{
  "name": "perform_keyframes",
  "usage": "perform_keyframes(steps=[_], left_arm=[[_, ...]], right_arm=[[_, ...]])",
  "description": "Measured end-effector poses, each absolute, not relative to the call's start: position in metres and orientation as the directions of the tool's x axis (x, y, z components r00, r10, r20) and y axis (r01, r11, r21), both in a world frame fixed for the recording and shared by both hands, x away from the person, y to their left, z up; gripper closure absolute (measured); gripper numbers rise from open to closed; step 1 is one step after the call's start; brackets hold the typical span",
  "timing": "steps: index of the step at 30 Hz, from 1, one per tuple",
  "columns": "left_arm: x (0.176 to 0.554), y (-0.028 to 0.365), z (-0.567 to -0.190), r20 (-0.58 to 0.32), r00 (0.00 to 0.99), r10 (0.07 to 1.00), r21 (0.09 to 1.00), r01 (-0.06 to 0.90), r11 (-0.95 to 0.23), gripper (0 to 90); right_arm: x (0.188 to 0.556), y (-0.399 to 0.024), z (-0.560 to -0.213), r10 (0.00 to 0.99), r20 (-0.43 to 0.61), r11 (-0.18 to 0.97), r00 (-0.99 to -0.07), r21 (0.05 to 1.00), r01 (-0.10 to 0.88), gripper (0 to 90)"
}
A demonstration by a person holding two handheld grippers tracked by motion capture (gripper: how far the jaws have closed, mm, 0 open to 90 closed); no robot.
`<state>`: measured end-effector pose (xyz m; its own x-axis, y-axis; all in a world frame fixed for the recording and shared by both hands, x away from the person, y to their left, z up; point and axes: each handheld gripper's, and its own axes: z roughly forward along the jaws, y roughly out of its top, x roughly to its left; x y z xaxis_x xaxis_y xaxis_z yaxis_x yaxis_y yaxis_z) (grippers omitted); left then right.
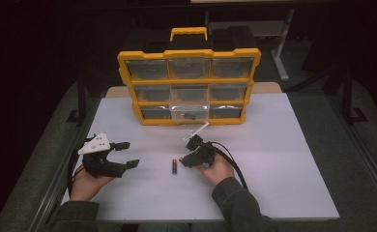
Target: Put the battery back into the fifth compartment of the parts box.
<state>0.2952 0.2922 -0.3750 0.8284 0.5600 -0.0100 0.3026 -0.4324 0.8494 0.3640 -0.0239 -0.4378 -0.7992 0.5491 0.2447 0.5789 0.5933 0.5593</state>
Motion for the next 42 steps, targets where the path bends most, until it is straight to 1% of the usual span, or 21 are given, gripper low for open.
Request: perform_keyframes(steps=[8,11,12,14,18,21,32,33,34,35,40,42], left_arm=[[0.295,0.293,-0.375,-0.013,0.828,0.561,0.852,0.303,-0.428,25.4],[0.295,0.292,-0.375,-0.009,0.829,0.560,0.848,0.303,-0.435,25.3],[0.295,0.292,-0.375,-0.008,0.829,0.560,0.848,0.302,-0.435,25.3],[0.295,0.293,-0.374,-0.007,0.828,0.561,0.851,0.299,-0.432,25.3],[0.295,0.293,-0.375,-0.016,0.826,0.564,0.851,0.308,-0.426,25.1],[0.295,0.293,-0.375,-0.007,0.827,0.562,0.850,0.301,-0.433,25.1],[0.295,0.293,-0.375,-0.020,0.824,0.566,0.852,0.310,-0.421,25.0],[0.295,0.293,-0.375,-0.030,0.821,0.570,0.856,0.316,-0.410,25.0],[0.296,0.293,-0.375,-0.017,0.824,0.566,0.853,0.308,-0.422,25.0],[0.297,0.293,-0.375,-0.006,0.827,0.562,0.852,0.298,-0.430,25.0],[0.296,0.294,-0.374,-0.020,0.821,0.570,0.858,0.307,-0.411,25.0],[0.295,0.294,-0.374,-0.024,0.819,0.573,0.858,0.311,-0.408,25.0]], right_arm=[[0.362,-0.028,-0.423,0.505,0.249,0.605,-0.827,0.582,0.544,76.3],[0.361,-0.029,-0.413,0.479,0.232,0.619,-0.847,0.595,0.513,76.3],[0.362,-0.030,-0.410,0.465,0.211,0.626,-0.859,0.608,0.489,76.3],[0.361,-0.033,-0.402,0.454,0.220,0.619,-0.863,0.618,0.484,76.3],[0.362,-0.038,-0.388,0.437,0.203,0.627,-0.876,0.630,0.459,76.3],[0.364,-0.042,-0.378,0.424,0.183,0.636,-0.887,0.638,0.435,76.3],[0.366,-0.056,-0.346,0.396,0.203,0.612,-0.896,0.669,0.422,76.3],[0.368,-0.058,-0.344,0.387,0.195,0.614,-0.901,0.674,0.410,76.3],[0.370,-0.059,-0.342,0.379,0.182,0.617,-0.908,0.681,0.394,76.3],[0.369,-0.059,-0.339,0.388,0.195,0.615,-0.901,0.673,0.411,76.3],[0.372,-0.063,-0.326,0.374,0.168,0.619,-0.912,0.687,0.380,76.2],[0.373,-0.064,-0.321,0.372,0.177,0.612,-0.911,0.691,0.385,76.2]])
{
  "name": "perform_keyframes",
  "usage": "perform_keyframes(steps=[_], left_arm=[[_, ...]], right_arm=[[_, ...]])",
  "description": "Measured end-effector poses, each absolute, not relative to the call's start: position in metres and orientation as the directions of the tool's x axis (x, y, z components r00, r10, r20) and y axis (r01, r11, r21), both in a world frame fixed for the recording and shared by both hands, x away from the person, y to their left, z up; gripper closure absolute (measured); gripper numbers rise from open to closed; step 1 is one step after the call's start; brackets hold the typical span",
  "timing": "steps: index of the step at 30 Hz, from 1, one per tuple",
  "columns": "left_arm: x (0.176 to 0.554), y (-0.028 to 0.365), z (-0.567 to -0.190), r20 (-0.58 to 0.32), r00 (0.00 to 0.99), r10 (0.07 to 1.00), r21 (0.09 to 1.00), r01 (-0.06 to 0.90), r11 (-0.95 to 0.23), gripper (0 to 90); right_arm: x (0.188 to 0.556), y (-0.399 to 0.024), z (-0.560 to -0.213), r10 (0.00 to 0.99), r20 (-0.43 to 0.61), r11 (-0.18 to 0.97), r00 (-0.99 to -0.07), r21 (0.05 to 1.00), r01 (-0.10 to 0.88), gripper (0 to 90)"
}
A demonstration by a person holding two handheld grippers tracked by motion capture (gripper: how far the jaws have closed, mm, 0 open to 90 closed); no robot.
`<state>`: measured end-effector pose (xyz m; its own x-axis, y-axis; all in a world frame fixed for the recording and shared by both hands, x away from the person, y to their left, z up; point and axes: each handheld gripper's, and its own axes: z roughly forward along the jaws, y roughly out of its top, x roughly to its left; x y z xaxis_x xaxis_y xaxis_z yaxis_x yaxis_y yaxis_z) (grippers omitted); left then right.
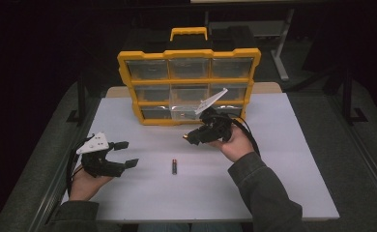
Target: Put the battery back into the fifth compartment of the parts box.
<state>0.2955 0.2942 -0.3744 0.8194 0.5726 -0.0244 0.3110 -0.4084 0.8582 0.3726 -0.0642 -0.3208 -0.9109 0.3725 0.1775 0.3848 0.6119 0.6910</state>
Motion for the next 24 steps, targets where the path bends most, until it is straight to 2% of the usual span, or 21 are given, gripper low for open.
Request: perform_keyframes(steps=[5,24], left_arm=[[0.297,0.295,-0.374,-0.006,0.824,0.566,0.859,0.294,-0.419,25.0],[0.296,0.295,-0.374,-0.024,0.819,0.574,0.862,0.307,-0.403,25.0]], right_arm=[[0.376,-0.066,-0.307,0.365,0.150,0.617,-0.919,0.701,0.359,76.2],[0.394,-0.062,-0.246,0.367,0.077,0.611,-0.927,0.731,0.303,76.2]])
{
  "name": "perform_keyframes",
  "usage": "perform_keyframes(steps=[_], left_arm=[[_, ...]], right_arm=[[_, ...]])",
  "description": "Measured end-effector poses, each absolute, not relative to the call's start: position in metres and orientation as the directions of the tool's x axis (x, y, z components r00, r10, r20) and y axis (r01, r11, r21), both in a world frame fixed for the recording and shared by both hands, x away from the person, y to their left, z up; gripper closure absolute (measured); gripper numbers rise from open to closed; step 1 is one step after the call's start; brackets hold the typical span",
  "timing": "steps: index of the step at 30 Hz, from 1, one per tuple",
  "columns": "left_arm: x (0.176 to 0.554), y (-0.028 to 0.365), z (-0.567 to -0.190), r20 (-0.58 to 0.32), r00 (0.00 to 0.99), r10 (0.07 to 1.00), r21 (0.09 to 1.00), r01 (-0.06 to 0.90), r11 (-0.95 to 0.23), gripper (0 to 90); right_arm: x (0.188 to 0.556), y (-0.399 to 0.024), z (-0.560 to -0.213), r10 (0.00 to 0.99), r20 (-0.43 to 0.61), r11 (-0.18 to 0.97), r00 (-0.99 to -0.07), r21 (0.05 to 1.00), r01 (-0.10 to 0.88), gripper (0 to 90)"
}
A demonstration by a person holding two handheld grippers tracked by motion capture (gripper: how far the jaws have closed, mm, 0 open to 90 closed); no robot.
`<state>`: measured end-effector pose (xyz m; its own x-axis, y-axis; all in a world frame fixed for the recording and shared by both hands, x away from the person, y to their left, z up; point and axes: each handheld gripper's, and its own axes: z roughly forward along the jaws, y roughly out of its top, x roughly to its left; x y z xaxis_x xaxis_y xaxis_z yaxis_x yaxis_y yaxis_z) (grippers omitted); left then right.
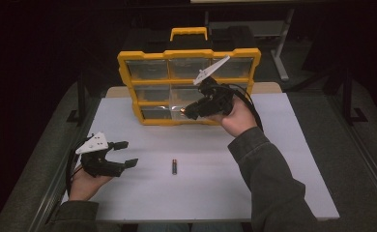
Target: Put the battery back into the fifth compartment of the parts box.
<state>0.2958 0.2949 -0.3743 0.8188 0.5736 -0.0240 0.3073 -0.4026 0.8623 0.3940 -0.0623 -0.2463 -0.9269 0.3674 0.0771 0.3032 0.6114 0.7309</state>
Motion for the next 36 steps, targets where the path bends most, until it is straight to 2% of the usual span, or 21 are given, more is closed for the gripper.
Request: perform_keyframes(steps=[7,16,36], left_arm=[[0.296,0.294,-0.375,-0.027,0.818,0.574,0.866,0.306,-0.396,25.0],[0.296,0.295,-0.374,-0.029,0.818,0.574,0.862,0.312,-0.401,24.8],[0.295,0.295,-0.374,-0.031,0.818,0.575,0.866,0.309,-0.393,24.9]], right_arm=[[0.406,-0.058,-0.228,0.387,0.055,0.616,-0.920,0.727,0.303,76.3],[0.427,-0.055,-0.212,0.447,0.056,0.605,-0.893,0.716,0.348,76.3],[0.458,-0.053,-0.238,0.535,0.069,0.598,-0.842,0.674,0.434,76.2]])
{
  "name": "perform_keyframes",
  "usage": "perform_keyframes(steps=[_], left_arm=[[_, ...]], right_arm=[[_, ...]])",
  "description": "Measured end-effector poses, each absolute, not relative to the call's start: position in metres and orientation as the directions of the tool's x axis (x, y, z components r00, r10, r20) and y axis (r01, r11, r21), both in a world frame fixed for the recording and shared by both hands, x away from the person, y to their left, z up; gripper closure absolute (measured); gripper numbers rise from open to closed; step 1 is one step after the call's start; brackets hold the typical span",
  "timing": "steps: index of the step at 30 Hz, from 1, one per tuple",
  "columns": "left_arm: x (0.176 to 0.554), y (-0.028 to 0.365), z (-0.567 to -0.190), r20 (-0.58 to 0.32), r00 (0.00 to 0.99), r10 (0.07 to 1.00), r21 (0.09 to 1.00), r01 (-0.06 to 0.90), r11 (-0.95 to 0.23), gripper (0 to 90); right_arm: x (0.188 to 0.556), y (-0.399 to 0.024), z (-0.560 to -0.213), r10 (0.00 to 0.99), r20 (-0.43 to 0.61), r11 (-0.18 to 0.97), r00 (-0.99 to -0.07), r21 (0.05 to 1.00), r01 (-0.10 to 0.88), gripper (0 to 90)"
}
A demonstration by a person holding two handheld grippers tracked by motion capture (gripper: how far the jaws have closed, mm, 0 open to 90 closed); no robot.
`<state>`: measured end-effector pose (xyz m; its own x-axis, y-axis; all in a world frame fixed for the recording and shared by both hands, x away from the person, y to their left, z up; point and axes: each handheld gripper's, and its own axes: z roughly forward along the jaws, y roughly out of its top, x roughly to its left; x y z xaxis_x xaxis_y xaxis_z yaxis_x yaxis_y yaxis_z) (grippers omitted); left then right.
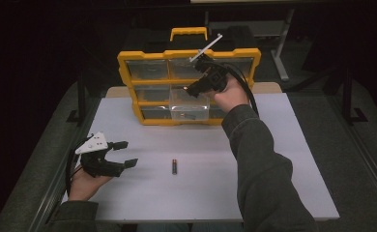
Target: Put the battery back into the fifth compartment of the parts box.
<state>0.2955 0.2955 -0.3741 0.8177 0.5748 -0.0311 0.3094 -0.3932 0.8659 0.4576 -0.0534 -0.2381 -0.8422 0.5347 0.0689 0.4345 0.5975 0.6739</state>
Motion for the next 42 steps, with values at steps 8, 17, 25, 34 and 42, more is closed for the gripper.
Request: perform_keyframes(steps=[8,17,25,34,42], left_arm=[[0.295,0.297,-0.374,-0.028,0.818,0.574,0.865,0.308,-0.396,24.9],[0.295,0.297,-0.373,-0.031,0.817,0.576,0.869,0.307,-0.388,24.9],[0.295,0.297,-0.373,-0.032,0.817,0.576,0.869,0.308,-0.388,24.9],[0.296,0.297,-0.374,-0.030,0.818,0.575,0.864,0.311,-0.397,24.8],[0.296,0.298,-0.372,-0.018,0.820,0.571,0.858,0.305,-0.412,24.8]], right_arm=[[0.463,-0.050,-0.253,0.543,0.087,0.603,-0.835,0.652,0.460,75.9],[0.463,-0.050,-0.256,0.553,0.090,0.593,-0.829,0.655,0.467,73.7],[0.458,-0.052,-0.254,0.544,0.099,0.590,-0.833,0.662,0.463,74.0],[0.445,-0.056,-0.244,0.531,0.120,0.573,-0.839,0.678,0.460,72.3],[0.425,-0.055,-0.239,0.505,0.149,0.558,-0.850,0.696,0.453,69.1]])
